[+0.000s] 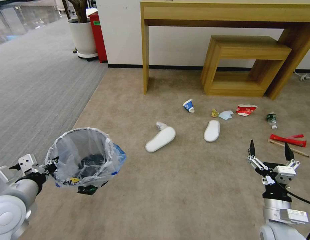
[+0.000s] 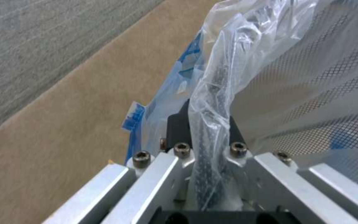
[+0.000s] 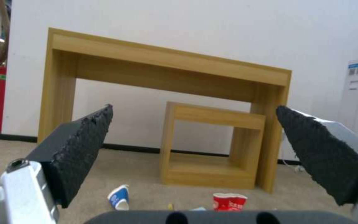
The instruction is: Pick up the trash bin and place the garbage on the floor into it.
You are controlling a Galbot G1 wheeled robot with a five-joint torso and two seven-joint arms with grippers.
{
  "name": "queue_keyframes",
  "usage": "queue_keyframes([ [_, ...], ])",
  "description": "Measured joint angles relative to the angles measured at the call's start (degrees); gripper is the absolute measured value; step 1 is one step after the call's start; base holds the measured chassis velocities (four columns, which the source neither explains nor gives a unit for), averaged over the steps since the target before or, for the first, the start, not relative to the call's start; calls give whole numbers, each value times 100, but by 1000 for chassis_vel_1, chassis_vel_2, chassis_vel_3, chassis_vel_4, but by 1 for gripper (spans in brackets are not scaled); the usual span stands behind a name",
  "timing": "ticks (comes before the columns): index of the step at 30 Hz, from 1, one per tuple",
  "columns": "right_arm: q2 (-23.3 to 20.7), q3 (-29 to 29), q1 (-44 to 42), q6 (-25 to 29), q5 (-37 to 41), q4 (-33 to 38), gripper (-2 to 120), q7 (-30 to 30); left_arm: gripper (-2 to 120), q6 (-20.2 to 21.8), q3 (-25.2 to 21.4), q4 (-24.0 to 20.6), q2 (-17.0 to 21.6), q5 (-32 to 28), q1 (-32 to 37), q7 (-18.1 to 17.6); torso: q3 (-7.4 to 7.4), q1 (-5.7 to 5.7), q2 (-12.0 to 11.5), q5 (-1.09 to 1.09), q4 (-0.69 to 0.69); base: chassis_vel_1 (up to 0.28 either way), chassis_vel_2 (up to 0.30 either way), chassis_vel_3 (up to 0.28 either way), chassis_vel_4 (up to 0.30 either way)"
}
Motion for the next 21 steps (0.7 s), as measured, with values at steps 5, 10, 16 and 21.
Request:
queue_keyframes([
  [5,-4,-2,4,15,1,-5,100,-2,1,0,-76,-3,4,-85,2,-2,-1,0,0,-1,0,-204,199,197,-205],
  [10,-5,-5,9,16,2,-5,100,-2,1,0,-82,-24,-4,-135,0,-7,-1,0,0,-1,0,-203,199,195,-196],
  [16,-12,-7,6,19,7,-5,100,-2,1,0,-72,-33,-16,-151,-10,-16,-1,0,0,0,-1,-196,190,197,-195],
  [21,-19,-4,9,27,14,-5,100,-2,1,0,-58,-46,-27,-160,-12,-19,-1,0,0,0,0,-204,196,205,-190],
])
